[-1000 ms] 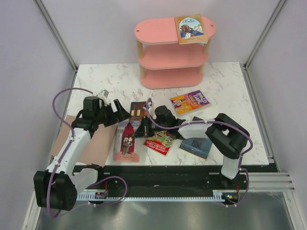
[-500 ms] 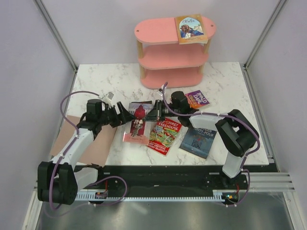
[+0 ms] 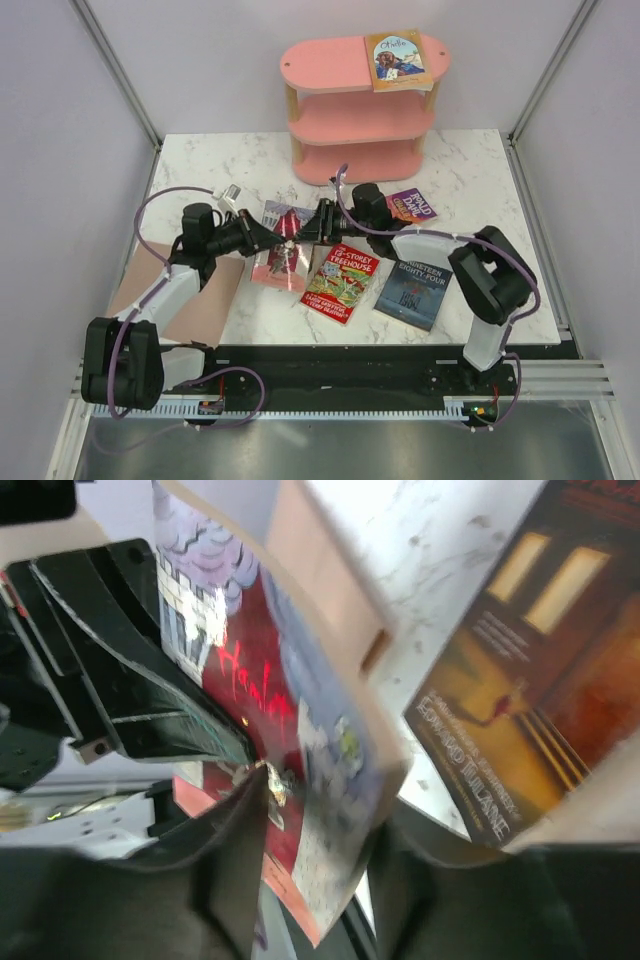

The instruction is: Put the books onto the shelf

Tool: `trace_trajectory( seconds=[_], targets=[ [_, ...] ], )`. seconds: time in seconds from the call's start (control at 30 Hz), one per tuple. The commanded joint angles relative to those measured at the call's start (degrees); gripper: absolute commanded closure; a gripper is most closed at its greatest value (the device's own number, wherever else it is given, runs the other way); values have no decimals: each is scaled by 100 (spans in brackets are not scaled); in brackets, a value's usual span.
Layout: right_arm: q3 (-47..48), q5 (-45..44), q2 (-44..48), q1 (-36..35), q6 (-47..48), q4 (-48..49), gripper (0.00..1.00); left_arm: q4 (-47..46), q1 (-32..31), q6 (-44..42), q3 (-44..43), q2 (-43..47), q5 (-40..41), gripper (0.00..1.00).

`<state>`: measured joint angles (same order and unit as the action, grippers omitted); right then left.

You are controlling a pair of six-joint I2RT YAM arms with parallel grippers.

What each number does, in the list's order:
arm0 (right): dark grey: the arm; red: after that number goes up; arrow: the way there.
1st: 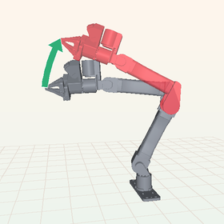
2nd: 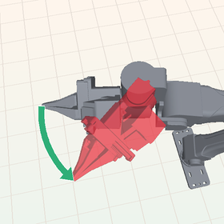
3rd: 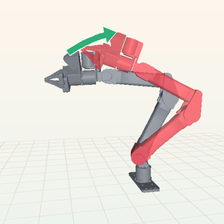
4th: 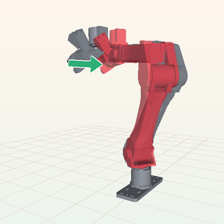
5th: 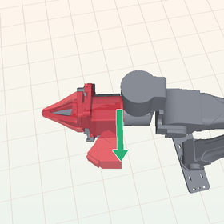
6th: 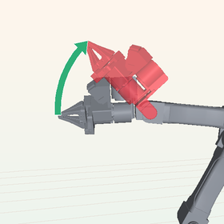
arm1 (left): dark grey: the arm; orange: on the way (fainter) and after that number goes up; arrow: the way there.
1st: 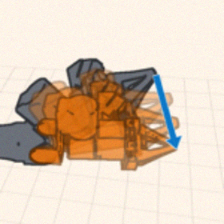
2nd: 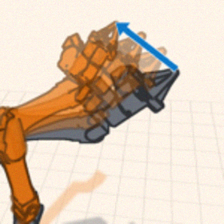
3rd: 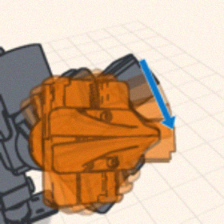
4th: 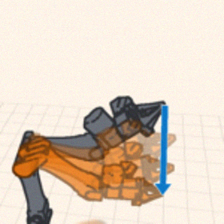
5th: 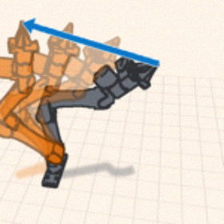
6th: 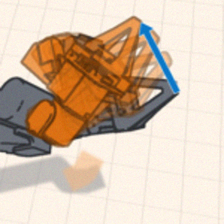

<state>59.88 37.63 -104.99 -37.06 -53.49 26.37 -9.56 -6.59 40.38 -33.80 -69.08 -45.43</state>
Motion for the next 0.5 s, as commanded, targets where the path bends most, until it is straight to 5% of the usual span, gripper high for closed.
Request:
trace_trajectory(
  seconds=[0.0,0.27,0.47],
  targets=[
    [-141,-1608,1234,14,1044,-1662,40,-573,-62,426,-538,-114,-142,98],
    [-2460,-2565,2815,85,-1212,75,34,-1469,-289,1261,-1092,-772,429,98],
    [-2832,-3226,3598,-143,-1576,52,31,-2961,-816,2245,-1330,-1546,632,98]
  ],
)
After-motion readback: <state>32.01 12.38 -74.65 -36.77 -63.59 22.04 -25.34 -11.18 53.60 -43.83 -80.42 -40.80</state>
